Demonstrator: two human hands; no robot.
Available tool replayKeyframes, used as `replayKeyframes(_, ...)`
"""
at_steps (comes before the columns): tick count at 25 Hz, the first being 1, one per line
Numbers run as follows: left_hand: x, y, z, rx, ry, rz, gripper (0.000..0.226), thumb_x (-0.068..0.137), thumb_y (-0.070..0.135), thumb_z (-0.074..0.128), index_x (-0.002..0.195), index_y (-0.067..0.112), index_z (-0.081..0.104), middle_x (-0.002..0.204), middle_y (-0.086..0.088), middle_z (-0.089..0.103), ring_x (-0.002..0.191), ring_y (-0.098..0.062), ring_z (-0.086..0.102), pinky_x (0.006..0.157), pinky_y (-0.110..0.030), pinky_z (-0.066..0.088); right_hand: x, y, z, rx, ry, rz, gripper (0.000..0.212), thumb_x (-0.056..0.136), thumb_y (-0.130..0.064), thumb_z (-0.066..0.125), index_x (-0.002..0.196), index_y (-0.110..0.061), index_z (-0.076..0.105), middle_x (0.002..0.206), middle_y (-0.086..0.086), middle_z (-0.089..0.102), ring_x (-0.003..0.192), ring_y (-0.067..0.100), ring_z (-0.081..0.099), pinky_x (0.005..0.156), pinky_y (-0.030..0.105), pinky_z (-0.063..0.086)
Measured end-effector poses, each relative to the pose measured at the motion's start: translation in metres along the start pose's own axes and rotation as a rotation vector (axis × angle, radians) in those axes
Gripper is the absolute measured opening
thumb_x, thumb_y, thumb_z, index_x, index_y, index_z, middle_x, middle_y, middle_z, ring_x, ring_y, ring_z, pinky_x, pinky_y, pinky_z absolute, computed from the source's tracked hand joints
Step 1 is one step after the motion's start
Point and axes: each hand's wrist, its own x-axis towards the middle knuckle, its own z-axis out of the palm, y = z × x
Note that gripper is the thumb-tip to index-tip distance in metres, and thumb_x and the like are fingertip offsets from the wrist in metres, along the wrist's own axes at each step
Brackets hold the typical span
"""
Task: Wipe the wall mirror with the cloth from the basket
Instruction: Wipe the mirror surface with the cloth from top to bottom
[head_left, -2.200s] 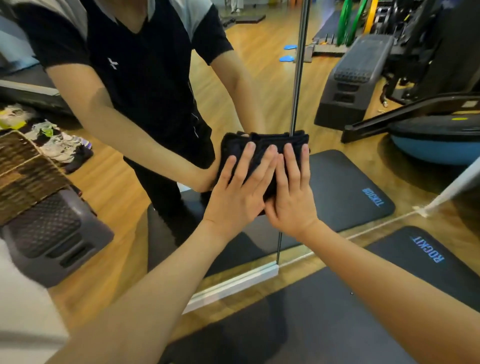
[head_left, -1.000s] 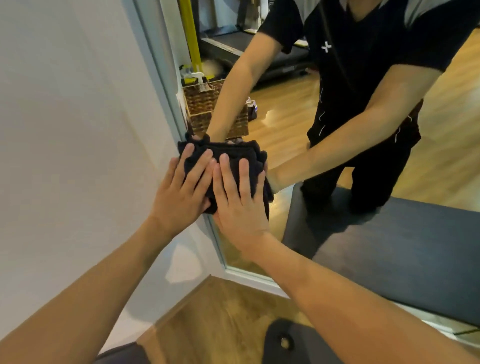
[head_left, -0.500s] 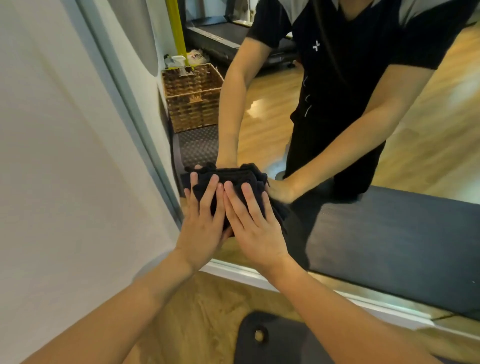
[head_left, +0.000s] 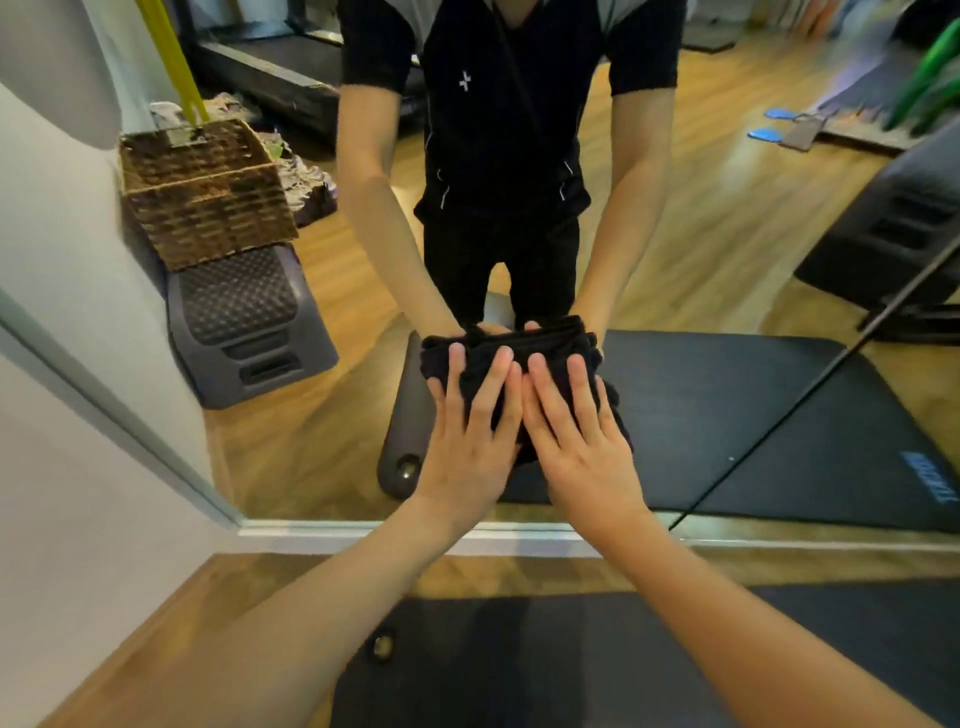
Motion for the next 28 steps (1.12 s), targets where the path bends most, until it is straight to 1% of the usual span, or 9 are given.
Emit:
replayKeyframes(2, 0.036, 0.053, 0.002, 0.000, -0.003, 0.081, 0.089, 0.099, 0.019, 0.066, 0.161, 0.000, 0.005, 0.165, -0.017, 0.009, 0.153, -0.053, 0.002, 0.117, -0.069, 0.011, -0.014, 0.051, -0.026, -0.027, 0.013, 0.074, 0.083, 0.096, 0.002, 0.054, 0.164, -0.007, 0.008, 0.171, 0.015, 0.007, 0.157, 0.042, -0.003, 0.124, 0.061, 0.024)
replayKeyframes(4, 0.083, 0.098, -0.004, 0.001, 0.052, 0.163, 0.075, 0.106, 0.019, 0.047, 0.161, 0.001, 0.000, 0.165, -0.016, 0.009, 0.152, -0.050, 0.006, 0.119, -0.066, 0.009, -0.008, 0.103, -0.059, -0.059, 0.078, 0.108, 0.075, 0.097, 0.003, 0.050, 0.163, -0.003, 0.015, 0.168, 0.022, 0.014, 0.155, 0.047, 0.000, 0.125, 0.060, 0.023)
replayKeyframes(7, 0.144, 0.142, -0.016, -0.093, 0.126, 0.166, 0.056, 0.108, 0.013, 0.023, 0.162, 0.006, 0.013, 0.168, -0.013, 0.018, 0.152, -0.047, 0.012, 0.122, -0.064, 0.005, 0.011, 0.159, -0.097, -0.057, 0.173, 0.116, 0.056, 0.102, -0.001, 0.040, 0.156, 0.008, 0.027, 0.160, 0.033, 0.023, 0.150, 0.056, 0.009, 0.128, 0.055, 0.013)
replayKeyframes(10, 0.154, 0.155, 0.001, -0.053, 0.264, 0.179, 0.056, 0.109, 0.022, 0.037, 0.161, 0.008, 0.022, 0.164, -0.010, 0.024, 0.148, -0.044, 0.023, 0.121, -0.062, 0.012, 0.005, 0.175, -0.090, -0.021, 0.233, 0.110, 0.053, 0.103, -0.006, 0.041, 0.152, 0.012, 0.031, 0.159, 0.036, 0.028, 0.146, 0.062, 0.016, 0.125, 0.062, 0.019)
replayKeyframes(13, 0.134, 0.162, 0.035, 0.004, 0.338, 0.254, 0.063, 0.107, 0.028, 0.047, 0.161, 0.008, 0.022, 0.161, -0.007, 0.026, 0.146, -0.040, 0.029, 0.122, -0.059, 0.013, -0.029, 0.179, -0.058, -0.063, 0.275, 0.128, 0.068, 0.096, -0.004, 0.054, 0.153, 0.012, 0.021, 0.159, 0.030, 0.022, 0.155, 0.049, 0.000, 0.125, 0.063, 0.017)
replayKeyframes(17, 0.090, 0.185, 0.076, 0.052, 0.202, 0.374, 0.067, 0.107, 0.028, 0.042, 0.163, 0.007, 0.011, 0.165, -0.007, 0.018, 0.150, -0.039, 0.021, 0.123, -0.058, 0.005, -0.089, 0.174, -0.009, -0.111, 0.222, 0.186, 0.081, 0.098, -0.009, 0.058, 0.158, 0.009, 0.006, 0.159, 0.028, 0.022, 0.155, 0.044, 0.006, 0.123, 0.069, 0.017)
replayKeyframes(23, 0.036, 0.182, 0.106, 0.097, 0.116, 0.439, 0.063, 0.108, 0.027, 0.043, 0.164, 0.016, 0.017, 0.167, -0.002, 0.018, 0.153, -0.032, 0.020, 0.125, -0.051, 0.021, -0.143, 0.142, 0.038, -0.081, 0.011, 0.329, 0.059, 0.104, -0.013, 0.054, 0.147, 0.020, 0.032, 0.158, 0.041, 0.021, 0.146, 0.065, 0.014, 0.121, 0.073, 0.016)
replayKeyframes(26, 0.022, 0.162, 0.102, 0.073, 0.099, 0.468, 0.059, 0.109, 0.021, 0.039, 0.164, 0.018, 0.017, 0.168, 0.003, 0.020, 0.153, -0.023, 0.025, 0.123, -0.045, 0.025, -0.139, 0.121, 0.044, 0.033, 0.045, 0.386, 0.059, 0.099, 0.006, 0.051, 0.149, 0.022, 0.025, 0.158, 0.040, 0.013, 0.147, 0.065, 0.002, 0.126, 0.064, 0.008)
replayKeyframes(28, 0.009, 0.135, 0.097, 0.045, 0.096, 0.455, 0.059, 0.109, 0.018, 0.038, 0.164, 0.018, 0.016, 0.167, 0.005, 0.020, 0.152, -0.023, 0.025, 0.122, -0.043, 0.026, -0.132, 0.098, 0.048, 0.135, 0.060, 0.376, 0.064, 0.099, 0.009, 0.047, 0.154, 0.015, 0.016, 0.160, 0.035, 0.010, 0.150, 0.059, -0.008, 0.126, 0.063, 0.012)
